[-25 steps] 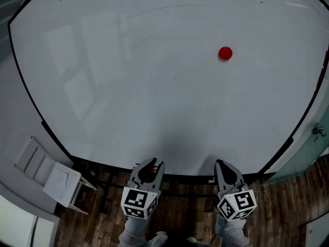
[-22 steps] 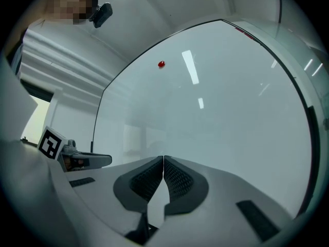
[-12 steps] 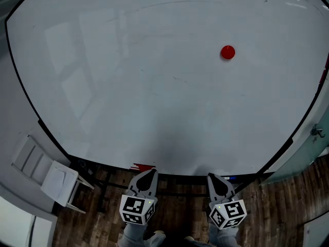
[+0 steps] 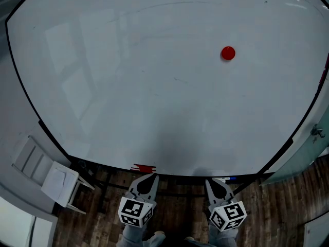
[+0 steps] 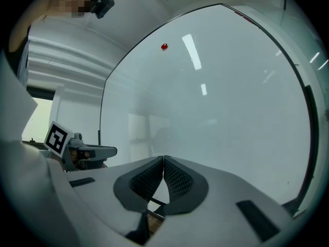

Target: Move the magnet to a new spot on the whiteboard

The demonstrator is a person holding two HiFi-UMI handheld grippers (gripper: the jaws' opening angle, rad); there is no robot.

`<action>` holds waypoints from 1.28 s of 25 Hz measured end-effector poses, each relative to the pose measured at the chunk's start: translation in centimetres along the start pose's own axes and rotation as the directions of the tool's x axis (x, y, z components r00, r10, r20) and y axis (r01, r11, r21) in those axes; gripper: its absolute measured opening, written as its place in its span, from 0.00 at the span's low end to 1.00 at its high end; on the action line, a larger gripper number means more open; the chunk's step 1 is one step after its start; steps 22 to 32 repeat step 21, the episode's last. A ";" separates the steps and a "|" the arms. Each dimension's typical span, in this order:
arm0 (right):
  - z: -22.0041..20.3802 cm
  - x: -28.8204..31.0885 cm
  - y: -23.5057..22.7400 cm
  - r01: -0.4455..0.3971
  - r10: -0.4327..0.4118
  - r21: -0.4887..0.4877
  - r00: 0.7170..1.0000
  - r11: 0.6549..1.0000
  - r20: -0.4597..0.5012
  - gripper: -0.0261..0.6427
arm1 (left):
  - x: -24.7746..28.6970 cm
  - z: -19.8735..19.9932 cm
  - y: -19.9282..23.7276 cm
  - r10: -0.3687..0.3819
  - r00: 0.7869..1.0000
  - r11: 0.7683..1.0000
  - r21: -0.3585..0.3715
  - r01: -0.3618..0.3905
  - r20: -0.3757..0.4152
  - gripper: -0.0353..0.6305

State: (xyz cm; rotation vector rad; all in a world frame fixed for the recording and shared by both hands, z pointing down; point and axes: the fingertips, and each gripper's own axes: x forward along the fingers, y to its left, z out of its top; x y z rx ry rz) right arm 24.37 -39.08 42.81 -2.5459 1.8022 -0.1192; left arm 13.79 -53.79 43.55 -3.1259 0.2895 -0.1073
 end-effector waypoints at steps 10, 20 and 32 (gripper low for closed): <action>-0.6 -0.4 0.0 0.009 -0.008 0.017 1.000 1.000 -0.019 0.08 | -0.1 -0.3 -0.4 -0.018 1.000 1.000 0.010 0.018 -0.005 0.07; -0.8 -1.0 0.2 0.014 -0.014 0.028 1.000 0.999 -0.024 0.08 | -0.3 -0.5 -0.9 -0.031 0.999 0.999 0.009 0.031 -0.010 0.07; -0.8 -1.1 0.3 0.015 -0.014 0.030 1.000 0.999 -0.024 0.08 | -0.4 -0.5 -1.0 -0.032 0.999 0.999 0.009 0.032 -0.012 0.07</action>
